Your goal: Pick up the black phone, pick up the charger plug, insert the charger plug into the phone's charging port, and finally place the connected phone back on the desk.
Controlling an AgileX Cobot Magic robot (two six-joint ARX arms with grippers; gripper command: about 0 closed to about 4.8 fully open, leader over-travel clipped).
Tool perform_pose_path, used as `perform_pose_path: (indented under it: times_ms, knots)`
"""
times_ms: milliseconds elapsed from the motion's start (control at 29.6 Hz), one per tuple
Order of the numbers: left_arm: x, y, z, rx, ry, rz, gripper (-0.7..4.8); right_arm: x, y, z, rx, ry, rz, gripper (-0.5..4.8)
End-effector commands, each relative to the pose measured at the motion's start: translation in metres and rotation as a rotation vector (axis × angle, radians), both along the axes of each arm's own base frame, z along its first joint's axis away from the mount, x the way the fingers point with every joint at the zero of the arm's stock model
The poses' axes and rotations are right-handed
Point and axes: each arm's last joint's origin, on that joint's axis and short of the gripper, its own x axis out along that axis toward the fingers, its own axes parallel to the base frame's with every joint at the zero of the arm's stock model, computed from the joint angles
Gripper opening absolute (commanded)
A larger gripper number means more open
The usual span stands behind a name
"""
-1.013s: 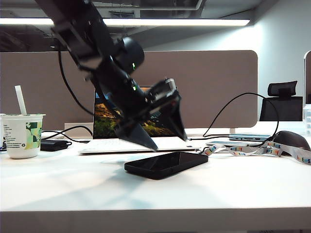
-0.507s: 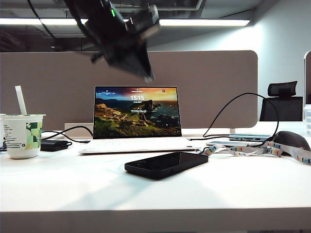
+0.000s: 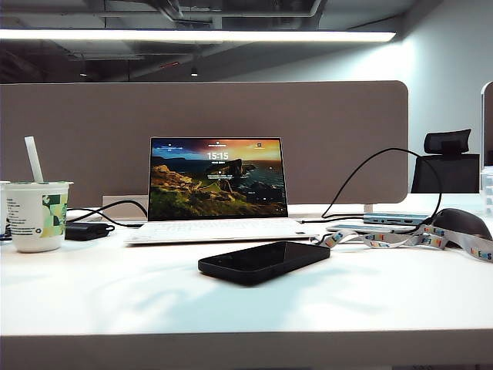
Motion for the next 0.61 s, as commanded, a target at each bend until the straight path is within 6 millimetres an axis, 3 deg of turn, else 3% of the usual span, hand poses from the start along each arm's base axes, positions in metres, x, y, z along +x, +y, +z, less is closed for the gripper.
perform_pose_path:
  times_ms: [34, 169, 371, 608]
  knots:
    - [-0.023, -0.001, 0.007, 0.045, -0.047, 0.031, -0.06, -0.013, 0.015, -0.006, -0.039, 0.017, 0.064, -0.06]
    - [-0.048, -0.012, 0.009, -0.009, -0.137, -0.035, -0.06, -0.038, 0.028, -0.016, -0.051, 0.029, 0.18, -0.05]
    - [-0.072, 0.015, -0.022, -0.06, -0.209, -0.042, -0.06, -0.07, 0.015, -0.046, -0.001, -0.067, 0.207, -0.05]
    - [-0.092, 0.037, -0.059, -0.137, -0.278, -0.039, -0.06, -0.082, 0.002, -0.087, 0.122, -0.316, 0.14, -0.05]
